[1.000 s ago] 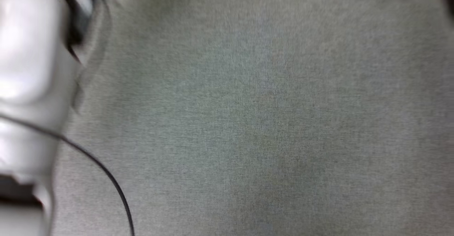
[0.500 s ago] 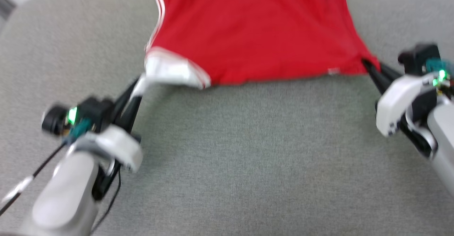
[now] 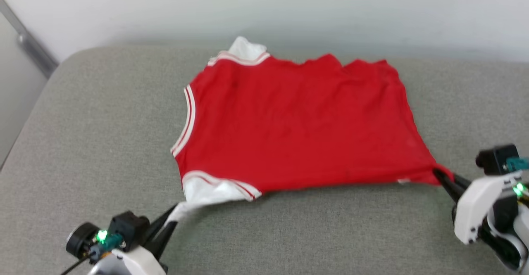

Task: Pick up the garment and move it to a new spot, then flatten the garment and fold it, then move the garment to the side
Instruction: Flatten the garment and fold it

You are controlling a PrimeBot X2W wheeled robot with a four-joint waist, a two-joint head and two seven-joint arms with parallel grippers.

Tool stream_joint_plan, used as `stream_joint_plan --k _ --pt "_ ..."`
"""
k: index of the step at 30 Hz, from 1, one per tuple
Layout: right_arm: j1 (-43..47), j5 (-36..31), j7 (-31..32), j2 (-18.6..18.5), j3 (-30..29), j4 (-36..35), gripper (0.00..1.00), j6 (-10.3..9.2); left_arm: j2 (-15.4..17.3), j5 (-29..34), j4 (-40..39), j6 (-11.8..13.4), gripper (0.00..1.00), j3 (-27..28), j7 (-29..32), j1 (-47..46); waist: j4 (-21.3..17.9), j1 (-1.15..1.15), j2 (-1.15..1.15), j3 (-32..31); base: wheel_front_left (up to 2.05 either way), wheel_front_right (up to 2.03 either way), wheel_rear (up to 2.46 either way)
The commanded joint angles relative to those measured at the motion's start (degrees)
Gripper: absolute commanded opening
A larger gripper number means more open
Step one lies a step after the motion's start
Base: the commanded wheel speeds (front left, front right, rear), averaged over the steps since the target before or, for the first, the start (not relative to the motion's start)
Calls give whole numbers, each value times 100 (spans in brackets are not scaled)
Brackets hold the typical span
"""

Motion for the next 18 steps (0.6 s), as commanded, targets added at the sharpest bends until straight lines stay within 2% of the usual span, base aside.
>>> stream_joint_plan --k 1,9,12,18 --pt "266 98 32 -110 -40 -63 0 -4 75 -44 -116 16 0 -37 75 194 7 2 0 -216 0 0 0" --pt "1440 408 137 -321 -275 -559 0 -4 391 -367 -860 147 0 -75 454 1104 11 2 0 -663 0 0 0" --pt "1890 463 287 -446 -420 -792 0 -4 549 -470 -1179 205 0 -119 616 1482 5 2 0 -731 0 0 0" --pt "2706 544 762 -610 -809 -1286 0 -4 719 -689 -1704 167 0 -311 917 1992 -4 2 0 -794 0 0 0"
